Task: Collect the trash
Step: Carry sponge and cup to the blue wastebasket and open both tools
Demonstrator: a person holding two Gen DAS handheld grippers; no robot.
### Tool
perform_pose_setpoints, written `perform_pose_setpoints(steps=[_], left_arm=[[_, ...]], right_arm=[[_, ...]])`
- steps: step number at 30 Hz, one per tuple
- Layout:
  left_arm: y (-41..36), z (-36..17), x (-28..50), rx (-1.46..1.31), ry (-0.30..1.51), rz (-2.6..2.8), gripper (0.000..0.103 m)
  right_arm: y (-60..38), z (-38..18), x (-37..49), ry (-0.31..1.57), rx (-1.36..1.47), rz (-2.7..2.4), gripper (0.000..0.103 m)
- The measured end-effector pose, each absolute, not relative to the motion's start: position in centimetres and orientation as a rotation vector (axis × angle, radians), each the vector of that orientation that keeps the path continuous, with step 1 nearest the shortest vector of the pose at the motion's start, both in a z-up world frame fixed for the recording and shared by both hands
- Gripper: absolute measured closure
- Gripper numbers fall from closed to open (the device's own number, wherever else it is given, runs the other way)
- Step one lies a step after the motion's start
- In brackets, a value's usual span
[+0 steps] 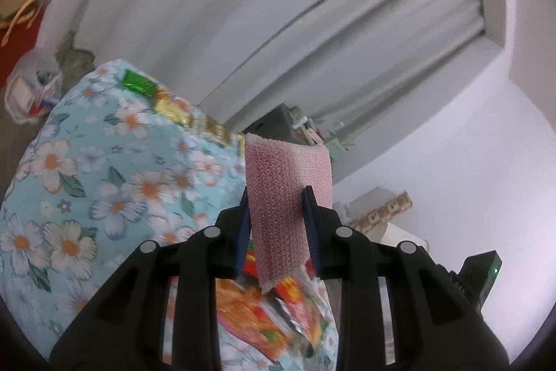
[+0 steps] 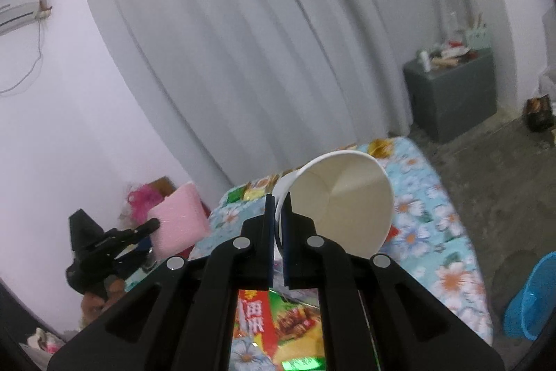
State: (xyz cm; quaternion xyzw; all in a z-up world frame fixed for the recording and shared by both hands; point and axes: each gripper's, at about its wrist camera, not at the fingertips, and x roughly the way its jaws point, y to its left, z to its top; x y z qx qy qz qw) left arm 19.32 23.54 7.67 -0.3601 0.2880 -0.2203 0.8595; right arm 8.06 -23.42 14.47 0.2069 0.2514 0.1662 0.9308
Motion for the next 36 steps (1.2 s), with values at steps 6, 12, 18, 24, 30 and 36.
perform_pose_setpoints(steps=[6,12,18,24,30,36], left_arm=[[15.2,10.2,17.3,-0.633,0.650,-0.594,0.077],[3.7,9.8,16.4,-0.517,0.761,-0.718,0.077],[-11.1,6.6,16.0,-0.370,0.947,-0.838,0.077],[-25.8,2.1,15.2,-0.137,1.109,-0.935,0.077],[-36.7,-2.1,15.9,0.012,1.150,-0.949,0.076],[-43.0,-6.4,18.1,0.062,1.177,-0.854,0.032]], right_arm=[[-29.6,13.8,2.7,0.473,0.473,0.231,0.099],[-38.1,10.6,-3.0,0.486,0.585,0.078,0.099],[-47.5,4.7,-8.1,0.581,0.713,-0.152,0.099],[-56.0,-1.8,-10.1,0.658,0.880,-0.322,0.099],[-61.9,-6.7,-7.9,0.702,0.973,-0.380,0.099],[-67.8,-15.4,-4.3,0.874,1.049,-0.484,0.052]])
